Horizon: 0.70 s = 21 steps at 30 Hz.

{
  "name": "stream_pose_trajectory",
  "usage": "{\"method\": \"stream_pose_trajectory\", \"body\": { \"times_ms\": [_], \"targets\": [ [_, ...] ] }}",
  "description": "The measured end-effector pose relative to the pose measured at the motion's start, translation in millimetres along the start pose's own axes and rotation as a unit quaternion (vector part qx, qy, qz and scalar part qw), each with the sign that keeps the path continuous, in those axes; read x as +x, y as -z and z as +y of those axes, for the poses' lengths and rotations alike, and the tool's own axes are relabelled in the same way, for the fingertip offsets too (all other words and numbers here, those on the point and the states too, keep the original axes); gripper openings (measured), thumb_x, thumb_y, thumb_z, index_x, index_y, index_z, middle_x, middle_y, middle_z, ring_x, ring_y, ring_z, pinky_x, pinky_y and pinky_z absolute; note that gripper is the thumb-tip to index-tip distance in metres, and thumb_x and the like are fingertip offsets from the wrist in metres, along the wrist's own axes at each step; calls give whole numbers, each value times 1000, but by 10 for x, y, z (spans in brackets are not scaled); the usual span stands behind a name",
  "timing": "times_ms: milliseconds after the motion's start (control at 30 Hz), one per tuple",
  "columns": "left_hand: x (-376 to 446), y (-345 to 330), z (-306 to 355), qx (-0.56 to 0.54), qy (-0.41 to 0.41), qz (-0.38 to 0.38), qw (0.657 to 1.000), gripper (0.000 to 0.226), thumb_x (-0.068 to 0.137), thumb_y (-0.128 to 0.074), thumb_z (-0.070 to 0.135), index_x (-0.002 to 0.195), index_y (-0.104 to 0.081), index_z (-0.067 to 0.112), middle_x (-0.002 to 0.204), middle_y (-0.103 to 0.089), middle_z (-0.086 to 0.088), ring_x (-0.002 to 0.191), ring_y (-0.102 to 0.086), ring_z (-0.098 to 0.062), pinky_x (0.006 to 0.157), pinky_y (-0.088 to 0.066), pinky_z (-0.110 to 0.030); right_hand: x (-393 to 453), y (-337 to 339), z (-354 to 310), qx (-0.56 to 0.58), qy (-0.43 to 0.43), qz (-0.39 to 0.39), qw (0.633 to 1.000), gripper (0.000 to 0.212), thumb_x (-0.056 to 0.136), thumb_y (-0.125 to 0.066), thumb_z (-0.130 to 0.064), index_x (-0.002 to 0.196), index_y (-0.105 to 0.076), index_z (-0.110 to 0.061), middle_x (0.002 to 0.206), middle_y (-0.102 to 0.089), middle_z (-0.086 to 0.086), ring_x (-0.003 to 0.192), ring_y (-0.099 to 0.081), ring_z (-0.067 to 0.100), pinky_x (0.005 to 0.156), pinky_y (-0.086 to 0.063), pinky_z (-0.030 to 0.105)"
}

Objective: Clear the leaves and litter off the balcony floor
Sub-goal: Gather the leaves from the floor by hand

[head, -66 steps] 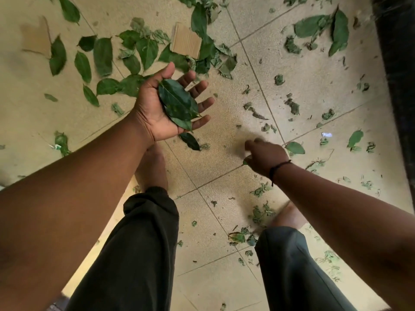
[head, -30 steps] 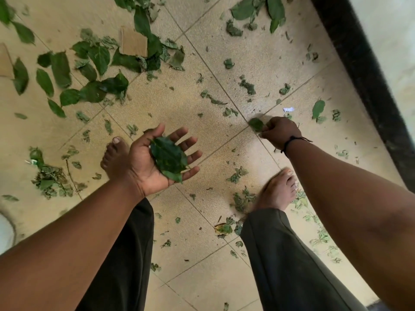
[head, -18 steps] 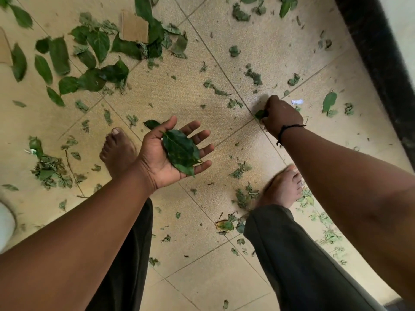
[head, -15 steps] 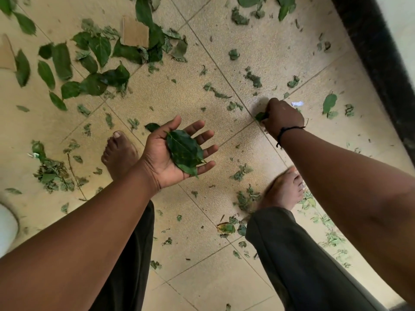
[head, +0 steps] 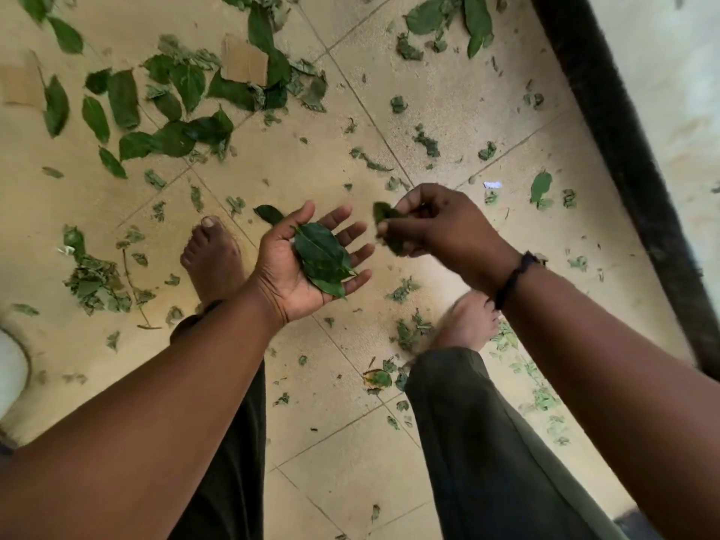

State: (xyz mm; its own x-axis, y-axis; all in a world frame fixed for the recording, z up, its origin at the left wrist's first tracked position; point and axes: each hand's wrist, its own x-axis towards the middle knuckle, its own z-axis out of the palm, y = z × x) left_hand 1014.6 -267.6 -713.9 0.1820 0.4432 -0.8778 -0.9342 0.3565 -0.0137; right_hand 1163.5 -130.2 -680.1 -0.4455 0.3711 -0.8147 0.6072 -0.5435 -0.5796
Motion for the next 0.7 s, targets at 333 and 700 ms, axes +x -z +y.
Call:
{"method": "stream_pose_trajectory", "body": {
  "times_ms": [333,700],
  "targets": [
    [-847,-207,-77,-135,-40,-78,987,39,85,-54,52,78,-73,19,95,-72,-8,96,-67,-32,87,-52,-48,-870,-721,-590,-225,162,85,957,19,87,-65,-49,86,-60,-32,90,-61,-11,72,-58,6,62,-48,26],
    [-1462,215,82,-229,-79,-183,953,37,85,-65,50,102,-75,19,118,-68,-7,118,-58,-32,99,-44,-55,535,-995,-88,-406,-46,6,913,18,94,-57,-38,100,-60,-22,97,-64,2,84,-58,20,65,-43,28]
  ]
}}
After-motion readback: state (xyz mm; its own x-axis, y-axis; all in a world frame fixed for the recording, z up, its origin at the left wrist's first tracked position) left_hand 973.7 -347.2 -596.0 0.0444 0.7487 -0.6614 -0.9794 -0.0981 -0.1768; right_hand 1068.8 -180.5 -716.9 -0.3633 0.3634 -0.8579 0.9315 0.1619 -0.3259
